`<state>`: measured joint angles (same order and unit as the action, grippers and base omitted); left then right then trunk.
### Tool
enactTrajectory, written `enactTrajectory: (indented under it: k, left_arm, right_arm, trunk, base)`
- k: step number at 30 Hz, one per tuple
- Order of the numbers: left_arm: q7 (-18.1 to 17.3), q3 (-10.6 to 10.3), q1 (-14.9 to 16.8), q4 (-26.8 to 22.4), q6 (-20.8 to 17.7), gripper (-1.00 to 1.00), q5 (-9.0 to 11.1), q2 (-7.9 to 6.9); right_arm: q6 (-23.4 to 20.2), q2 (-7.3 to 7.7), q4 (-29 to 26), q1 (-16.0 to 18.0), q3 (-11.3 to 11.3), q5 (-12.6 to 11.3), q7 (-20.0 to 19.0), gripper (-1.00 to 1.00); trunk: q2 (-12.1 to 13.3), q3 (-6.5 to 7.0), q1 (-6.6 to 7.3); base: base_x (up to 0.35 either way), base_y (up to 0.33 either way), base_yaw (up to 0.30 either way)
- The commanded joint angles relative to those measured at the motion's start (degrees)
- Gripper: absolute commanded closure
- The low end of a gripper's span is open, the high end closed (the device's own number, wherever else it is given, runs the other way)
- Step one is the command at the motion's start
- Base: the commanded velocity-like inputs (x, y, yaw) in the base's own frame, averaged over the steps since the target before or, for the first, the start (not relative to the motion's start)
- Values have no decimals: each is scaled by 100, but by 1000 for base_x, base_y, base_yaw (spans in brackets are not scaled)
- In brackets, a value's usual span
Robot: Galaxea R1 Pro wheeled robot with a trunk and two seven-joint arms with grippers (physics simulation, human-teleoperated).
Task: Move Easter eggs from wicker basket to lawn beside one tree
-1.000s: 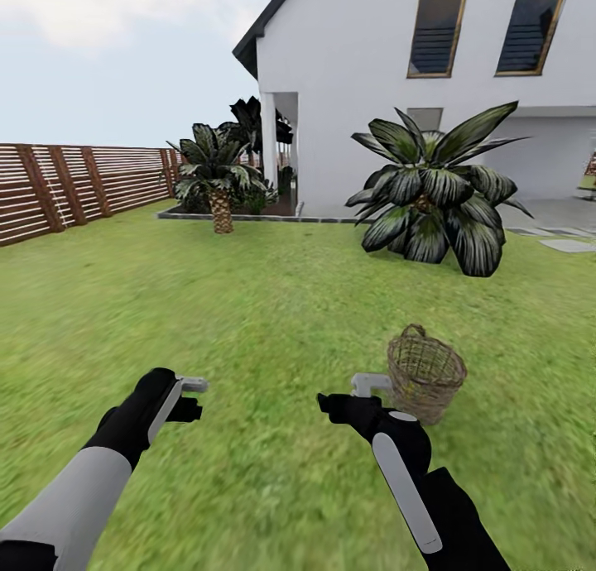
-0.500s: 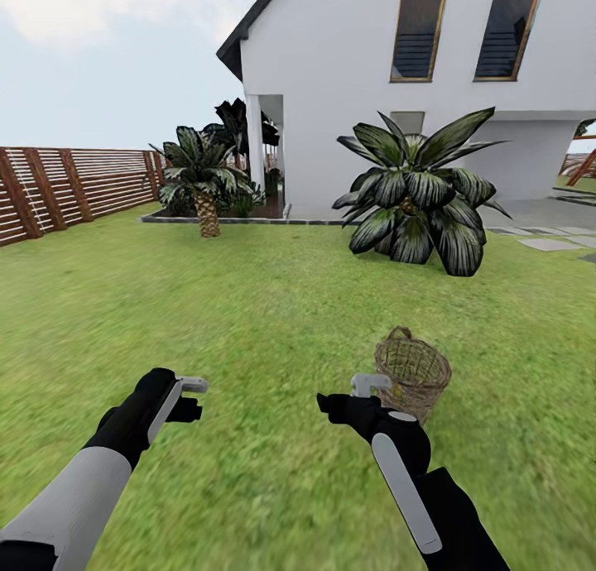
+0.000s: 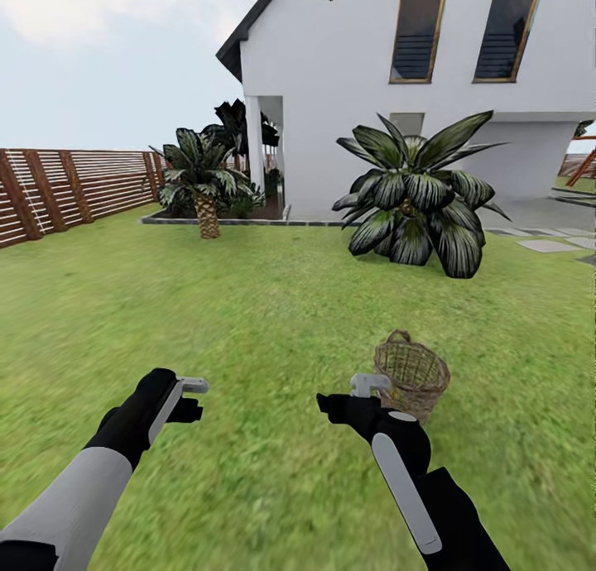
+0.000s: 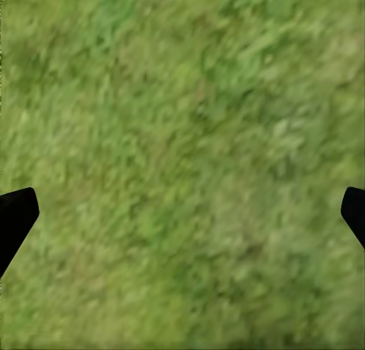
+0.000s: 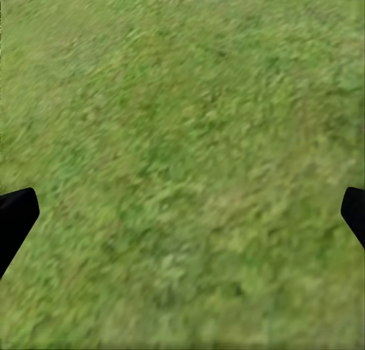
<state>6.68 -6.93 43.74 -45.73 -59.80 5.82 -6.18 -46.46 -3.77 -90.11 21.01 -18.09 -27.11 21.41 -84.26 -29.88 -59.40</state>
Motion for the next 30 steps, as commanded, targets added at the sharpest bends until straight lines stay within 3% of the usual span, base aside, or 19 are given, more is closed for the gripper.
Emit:
enactTrajectory:
  k: [1,23,30]
  left_arm:
    - [55,-28,3,-6,-20,-100,62,-7]
    - [29,-28,4,0,-20,-100,60,-9]
    - [27,-28,3,1,-20,-100,60,-9]
  right_arm:
    - [-13,-1,-6,5,-5,-60,58,-100]
    - [-12,-1,-6,7,2,-66,56,-100]
    - [-8,-1,-5,5,-1,-60,56,-100]
  trunk:
    - [38,15,23]
    - [920,509,506]
    - [1201,645,660]
  base:
    - [0,0,-128]
    - [0,0,-231]
    - [0,0,-93]
